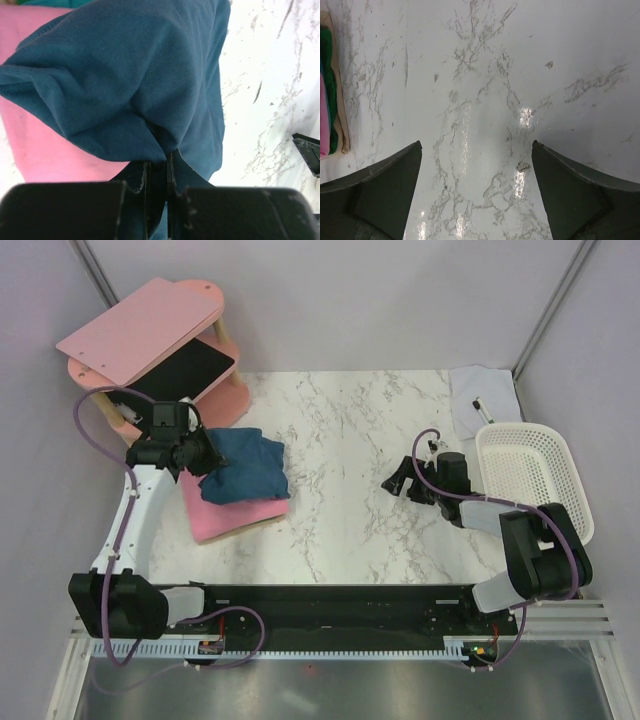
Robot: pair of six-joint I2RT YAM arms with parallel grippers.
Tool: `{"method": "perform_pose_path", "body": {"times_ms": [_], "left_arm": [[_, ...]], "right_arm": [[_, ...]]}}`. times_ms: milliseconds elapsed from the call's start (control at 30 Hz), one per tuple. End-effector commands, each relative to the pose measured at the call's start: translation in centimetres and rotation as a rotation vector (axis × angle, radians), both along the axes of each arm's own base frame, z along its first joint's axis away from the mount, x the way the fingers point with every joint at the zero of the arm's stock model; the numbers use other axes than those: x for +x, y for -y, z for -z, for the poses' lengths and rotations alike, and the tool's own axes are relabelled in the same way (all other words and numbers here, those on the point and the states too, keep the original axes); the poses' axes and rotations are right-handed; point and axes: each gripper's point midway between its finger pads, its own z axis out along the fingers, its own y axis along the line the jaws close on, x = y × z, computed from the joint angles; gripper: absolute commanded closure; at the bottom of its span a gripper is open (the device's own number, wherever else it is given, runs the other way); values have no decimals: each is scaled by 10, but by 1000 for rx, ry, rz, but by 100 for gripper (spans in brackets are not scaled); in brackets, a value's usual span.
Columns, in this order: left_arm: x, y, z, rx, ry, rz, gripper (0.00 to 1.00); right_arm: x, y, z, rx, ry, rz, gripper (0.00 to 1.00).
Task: Fold and stack the t-shirts
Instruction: Neatly place the folded tshirt to the corner
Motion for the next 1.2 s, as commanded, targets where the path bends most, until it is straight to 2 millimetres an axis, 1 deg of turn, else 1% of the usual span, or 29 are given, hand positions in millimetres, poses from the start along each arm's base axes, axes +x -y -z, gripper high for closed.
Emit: {"method": "perform_pose_path", "body": {"times_ms": [0, 67, 333, 467, 600, 733, 767, 800, 833, 867, 900, 933, 967, 1000, 1033, 1067, 1133, 1167], "left_arm": [[-13, -20, 4, 10, 7, -1, 98], [-16, -28, 11, 7, -9, -20, 98], [-27, -46, 36, -2, -66, -74, 98], [-33, -52, 44, -9, -73, -88, 98], [-38, -58, 59, -6, -110, -100, 98], [-39, -61, 74, -14, -148, -101, 97], [-39, -62, 76, -13, -153, -104, 93], [-40, -64, 79, -6, -162, -106, 86], [-37, -65, 80, -1, -158, -98, 71], [-36, -65, 82, 0, -167, -97, 63], [-33, -66, 79, 4, -157, -92, 56], [-31, -68, 78, 12, -147, -91, 33], [-30, -69, 74, 19, -136, -95, 25], [-27, -71, 70, 26, -118, -95, 20], [-25, -71, 66, 32, -104, -91, 6], [-24, -71, 61, 37, -90, -91, 4], [-22, -72, 44, 48, -36, -92, 0], [-22, -72, 37, 54, -12, -93, 0]], "right_arm": [[-6, -7, 9, 17, -24, -23, 2], [-7, -8, 12, 19, -33, -27, 2], [-9, -11, 15, 19, -40, -35, 2], [-10, -11, 18, 16, -46, -37, 2], [-10, -12, 18, 20, -48, -39, 2], [-11, -12, 18, 15, -49, -43, 2], [-11, -12, 19, 15, -51, -41, 2], [-11, -12, 18, 15, -49, -42, 2], [-11, -12, 18, 15, -50, -42, 2], [-11, -12, 18, 17, -50, -42, 2], [-11, -12, 17, 17, -48, -44, 2], [-11, -13, 16, 18, -46, -47, 2], [-10, -14, 16, 21, -46, -49, 2], [-10, -14, 15, 21, -44, -49, 2], [-9, -15, 14, 22, -44, -50, 2], [-8, -16, 12, 26, -40, -53, 2], [-9, -19, 10, 24, -41, -62, 2], [-7, -20, 7, 21, -33, -65, 2]]}}
